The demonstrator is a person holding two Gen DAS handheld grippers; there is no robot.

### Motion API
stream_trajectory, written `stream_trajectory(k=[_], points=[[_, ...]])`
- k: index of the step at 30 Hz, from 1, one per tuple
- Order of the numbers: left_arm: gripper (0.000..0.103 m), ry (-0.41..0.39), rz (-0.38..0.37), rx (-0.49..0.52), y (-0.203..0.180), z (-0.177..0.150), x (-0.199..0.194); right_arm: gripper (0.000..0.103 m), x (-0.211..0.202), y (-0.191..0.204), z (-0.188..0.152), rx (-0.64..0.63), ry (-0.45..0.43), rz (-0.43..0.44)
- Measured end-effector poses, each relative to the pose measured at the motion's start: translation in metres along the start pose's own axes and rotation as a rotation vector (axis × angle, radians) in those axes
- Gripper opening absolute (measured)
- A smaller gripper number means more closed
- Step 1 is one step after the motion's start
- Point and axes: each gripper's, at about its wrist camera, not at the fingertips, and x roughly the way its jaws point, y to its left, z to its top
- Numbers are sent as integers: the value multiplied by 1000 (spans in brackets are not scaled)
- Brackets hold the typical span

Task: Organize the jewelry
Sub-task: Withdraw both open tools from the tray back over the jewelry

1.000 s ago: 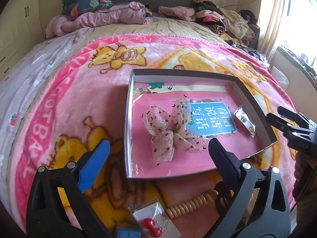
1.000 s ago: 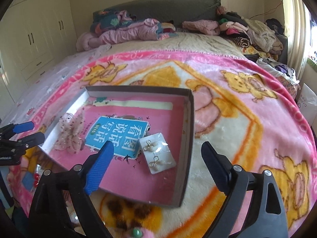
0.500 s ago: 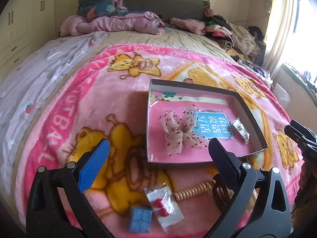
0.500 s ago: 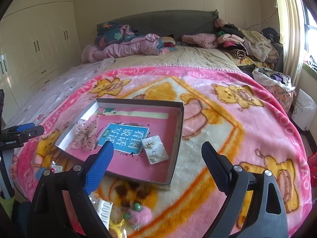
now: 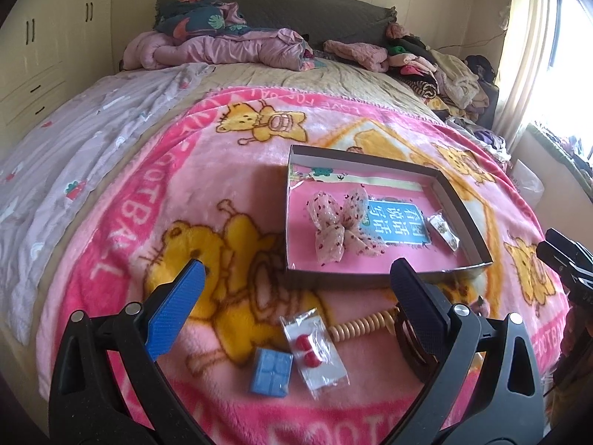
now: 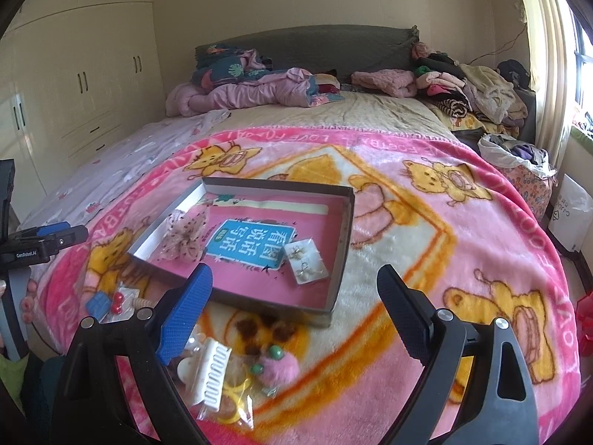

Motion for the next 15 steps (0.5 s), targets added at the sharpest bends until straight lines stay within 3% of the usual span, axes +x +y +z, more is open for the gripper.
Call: stream_trajectory(k=[15], points=[[91, 15, 20, 18, -3, -25, -13, 88, -14, 26, -22, -48, 30, 62]])
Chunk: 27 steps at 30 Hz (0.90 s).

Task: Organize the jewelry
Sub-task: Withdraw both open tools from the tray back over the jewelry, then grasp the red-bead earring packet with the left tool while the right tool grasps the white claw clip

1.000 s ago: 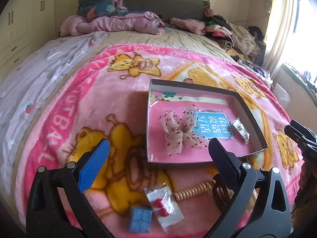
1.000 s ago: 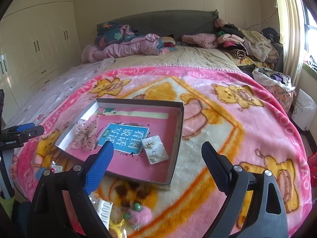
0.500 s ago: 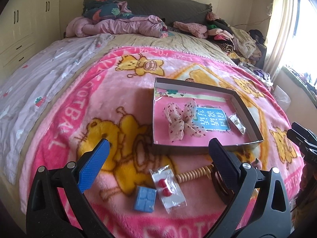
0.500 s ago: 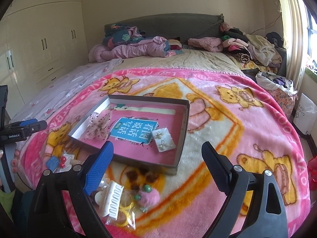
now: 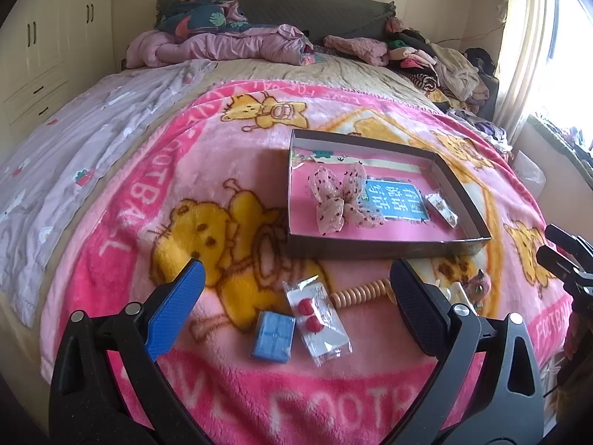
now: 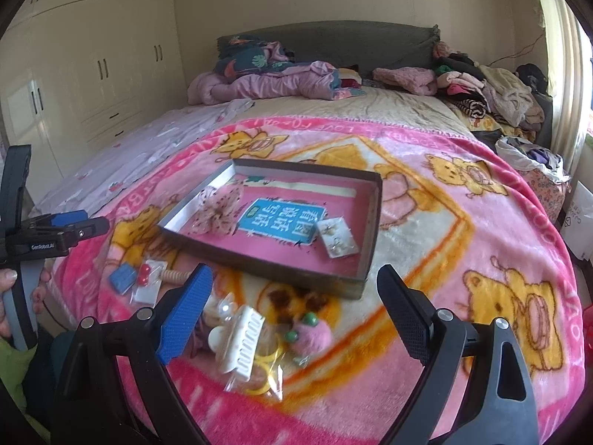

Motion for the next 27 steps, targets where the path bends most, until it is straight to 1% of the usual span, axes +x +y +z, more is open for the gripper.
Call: stream_trajectory(k=[5, 9, 16, 22, 23, 26, 27], points=[[91, 6, 10, 3, 0, -9, -4, 88, 0, 7, -8, -8, 18, 18], [91, 11, 4, 18, -5, -17, -8, 88, 0, 11, -14, -9, 30, 30], [91, 47, -25, 46, -16, -30, -5, 88, 4, 17, -25, -25, 62, 54], [91, 95, -67, 63, -25, -50, 1, 87, 12, 25, -35, -45, 102, 83], [91, 103, -73, 67, -26, -53, 2, 84, 14, 26, -37, -46, 112, 91], [90, 127, -87, 76, -31, -60, 6, 77, 20, 29, -42, -46, 135, 111], [87, 136, -95, 74, -32, -62, 7, 76, 23, 29, -44, -44, 144, 116]])
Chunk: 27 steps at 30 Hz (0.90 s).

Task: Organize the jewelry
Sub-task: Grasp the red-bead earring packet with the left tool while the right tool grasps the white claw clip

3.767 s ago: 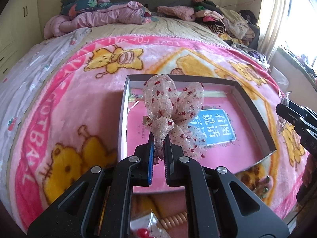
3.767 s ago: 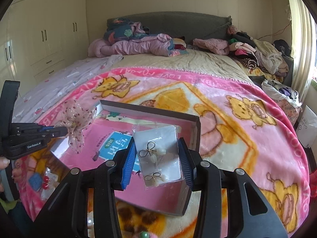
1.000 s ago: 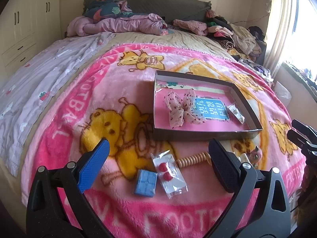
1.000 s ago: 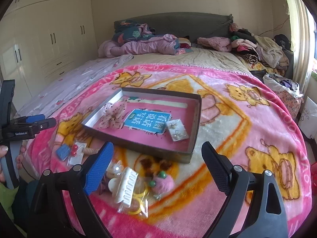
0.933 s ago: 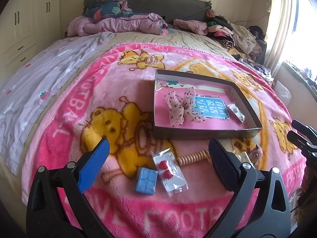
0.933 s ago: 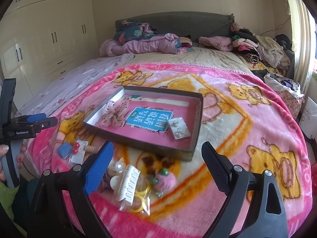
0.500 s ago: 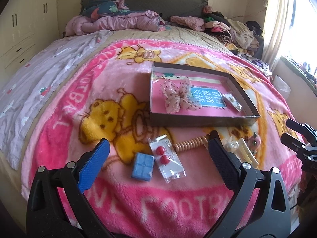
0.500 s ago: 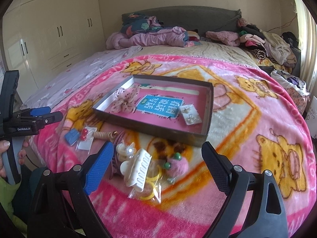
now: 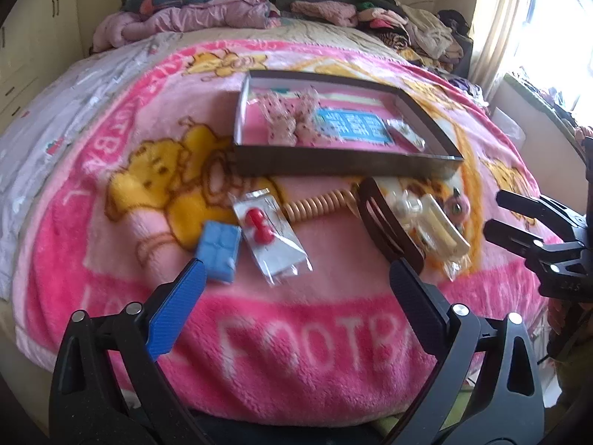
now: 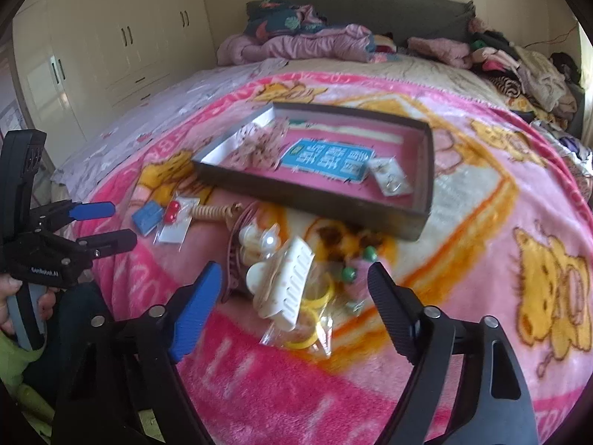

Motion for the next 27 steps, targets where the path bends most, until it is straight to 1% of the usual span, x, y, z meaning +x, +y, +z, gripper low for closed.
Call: stream_trajectory(k=[1, 2, 4, 5, 8, 9, 10, 15, 19, 24, 27], points=[[82, 10, -14, -4, -1, -2, 2, 74, 2, 0, -1, 3, 6, 6], [80, 18, -21, -7, -1, -4, 5, 71, 4, 1, -2, 5, 12, 11], [73, 38, -36, -20, -1, -7, 10, 67, 10, 1, -5, 9, 26, 19], [71, 46, -42, -26, 0, -9, 12, 65, 12, 1, -6, 12, 33, 23], [62, 68, -53, -44, 1, -11, 20, 62, 18, 0, -9, 21, 49, 35], [55, 73, -54, -49, 2, -11, 23, 61, 20, 0, -9, 23, 50, 35], [52, 78, -59, -55, 2, -12, 25, 60, 21, -1, -10, 25, 53, 36], [52, 95, -61, -51, -2, -12, 36, 60, 25, -1, -10, 23, 60, 43], [52, 97, -31, -60, 0, -9, 46, 58, 31, 0, -10, 17, 69, 49], [52, 98, -9, -110, 12, -4, 54, 56, 40, 1, -9, 10, 86, 59], [52, 91, -12, -131, 15, -1, 55, 52, 48, 2, -7, 11, 99, 67]])
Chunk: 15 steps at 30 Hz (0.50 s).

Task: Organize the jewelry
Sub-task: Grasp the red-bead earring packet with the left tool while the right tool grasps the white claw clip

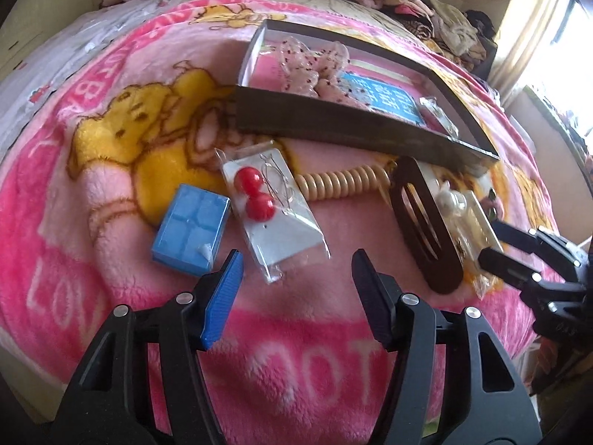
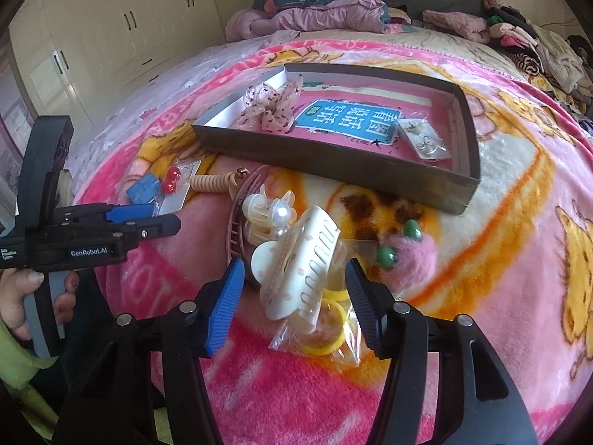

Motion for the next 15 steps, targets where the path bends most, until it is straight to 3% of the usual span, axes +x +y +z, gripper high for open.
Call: stream_trajectory(k=[2, 10, 15], points=[[52, -4, -4, -16, 2, 4, 2, 46, 7, 2, 2, -5, 13, 7], [52, -12, -13, -73, 8, 15, 13, 47, 20, 1, 6, 10, 18, -9], [49, -7, 23, -41, 3, 19, 21, 48, 30, 0, 6, 2, 35, -26]])
